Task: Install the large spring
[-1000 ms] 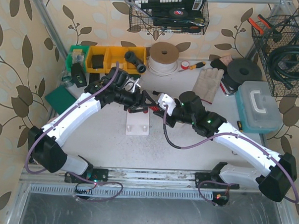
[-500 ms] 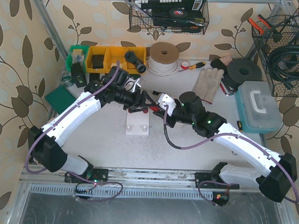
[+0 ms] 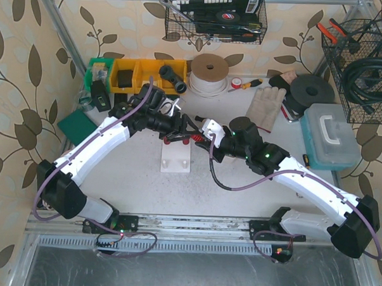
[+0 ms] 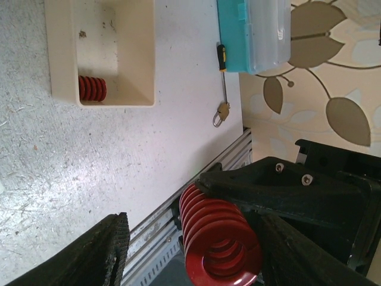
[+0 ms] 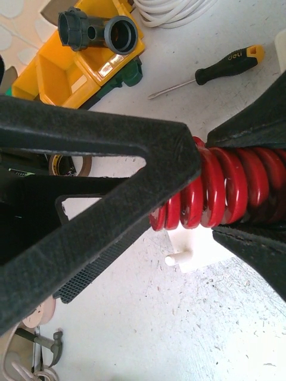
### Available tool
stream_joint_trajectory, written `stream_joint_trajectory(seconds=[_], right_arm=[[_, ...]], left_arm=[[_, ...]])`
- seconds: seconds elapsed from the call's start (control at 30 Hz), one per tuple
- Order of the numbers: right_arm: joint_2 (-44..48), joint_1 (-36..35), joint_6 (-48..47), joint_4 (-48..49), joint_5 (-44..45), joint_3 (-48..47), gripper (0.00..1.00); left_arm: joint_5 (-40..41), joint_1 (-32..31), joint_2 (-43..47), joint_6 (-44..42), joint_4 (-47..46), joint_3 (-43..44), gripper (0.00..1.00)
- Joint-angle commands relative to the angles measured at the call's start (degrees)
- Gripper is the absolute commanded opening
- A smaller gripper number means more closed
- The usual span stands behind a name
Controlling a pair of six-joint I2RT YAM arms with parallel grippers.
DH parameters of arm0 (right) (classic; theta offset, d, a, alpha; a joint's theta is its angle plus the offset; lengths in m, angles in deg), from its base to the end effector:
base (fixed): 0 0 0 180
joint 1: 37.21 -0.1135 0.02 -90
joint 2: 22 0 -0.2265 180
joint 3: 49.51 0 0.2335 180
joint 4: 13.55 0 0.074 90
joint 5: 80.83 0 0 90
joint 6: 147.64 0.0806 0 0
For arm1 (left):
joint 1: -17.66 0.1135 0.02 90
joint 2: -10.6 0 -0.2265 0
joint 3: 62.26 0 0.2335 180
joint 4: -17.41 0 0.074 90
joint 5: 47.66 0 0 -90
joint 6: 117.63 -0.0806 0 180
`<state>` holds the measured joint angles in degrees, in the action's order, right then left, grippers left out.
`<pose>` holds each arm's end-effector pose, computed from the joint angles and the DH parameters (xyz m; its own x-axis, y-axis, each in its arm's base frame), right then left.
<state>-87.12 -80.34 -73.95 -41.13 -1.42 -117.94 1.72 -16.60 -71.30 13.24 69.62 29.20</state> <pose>0.2070 0.2142 0.2695 -0.0648 -0.4390 -0.8961 -0.8466 0.4997 -0.1835 0.2331 -0.2223 0.2849 -0.9620 0.0543 -0.2676 0.2560 0.5201 -0.8148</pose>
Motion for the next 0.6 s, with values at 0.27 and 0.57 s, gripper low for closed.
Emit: stream_joint_trajectory(seconds=[0.27, 0.57], right_arm=[[-0.33, -0.28, -0.62, 1.69, -1.98, -0.81, 0.00], [-1.38, -0.28, -1.25, 1.42, -1.31, -1.19, 0.00]], left_arm=[[-1.21, -0.57, -3.01, 0.21, -0.98, 0.29, 0.56], [-1.48, -0.63, -2.82, 0.01, -0.50, 0.80, 0.40]])
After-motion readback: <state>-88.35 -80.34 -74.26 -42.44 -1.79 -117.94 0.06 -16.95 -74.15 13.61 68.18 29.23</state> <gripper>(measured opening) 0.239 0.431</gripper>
